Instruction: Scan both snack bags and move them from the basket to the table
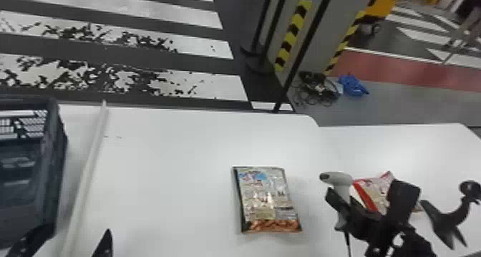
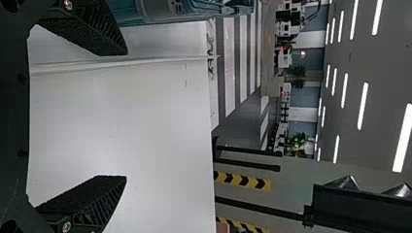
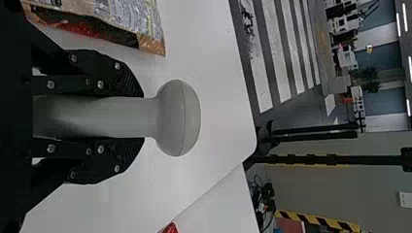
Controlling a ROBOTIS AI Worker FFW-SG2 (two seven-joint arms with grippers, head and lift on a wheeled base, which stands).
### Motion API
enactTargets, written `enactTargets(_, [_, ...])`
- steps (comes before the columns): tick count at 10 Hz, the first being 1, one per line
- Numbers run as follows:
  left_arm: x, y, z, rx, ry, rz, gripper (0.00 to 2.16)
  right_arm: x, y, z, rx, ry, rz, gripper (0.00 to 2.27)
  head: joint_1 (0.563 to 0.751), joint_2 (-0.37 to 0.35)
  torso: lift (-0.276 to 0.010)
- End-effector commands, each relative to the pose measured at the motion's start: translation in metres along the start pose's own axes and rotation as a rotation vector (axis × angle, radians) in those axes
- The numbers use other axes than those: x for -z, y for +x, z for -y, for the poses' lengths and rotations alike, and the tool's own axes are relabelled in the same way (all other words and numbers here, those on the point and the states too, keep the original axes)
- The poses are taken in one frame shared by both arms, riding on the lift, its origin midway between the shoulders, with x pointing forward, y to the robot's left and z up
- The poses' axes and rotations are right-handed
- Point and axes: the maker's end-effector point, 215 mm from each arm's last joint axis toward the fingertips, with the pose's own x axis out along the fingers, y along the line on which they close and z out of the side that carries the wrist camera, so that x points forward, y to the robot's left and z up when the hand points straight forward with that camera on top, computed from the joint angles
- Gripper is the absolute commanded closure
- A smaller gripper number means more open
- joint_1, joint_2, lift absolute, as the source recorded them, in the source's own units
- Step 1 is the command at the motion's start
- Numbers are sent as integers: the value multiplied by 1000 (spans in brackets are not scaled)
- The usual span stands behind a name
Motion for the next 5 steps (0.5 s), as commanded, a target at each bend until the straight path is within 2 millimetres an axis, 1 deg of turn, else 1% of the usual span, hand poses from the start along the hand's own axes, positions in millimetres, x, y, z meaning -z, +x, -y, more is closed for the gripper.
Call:
enactTargets(1, [-4,1,0,4,-1,8,80,0,-24,-27,-28,13,7,2246,695,-350,-98])
enactTargets(2, [-7,2,-1,4,-7,13,80,6,-38,-41,-46,32,-3,2246,695,-350,-98])
enactTargets(3, [-7,2,-2,6,-6,15,80,8,-47,-58,-71,25,-5,2246,695,-350,-98])
enactTargets(5, [-7,2,-3,7,-13,18,80,12,-55,-82,-110,-3,-13,2246,695,-350,-98])
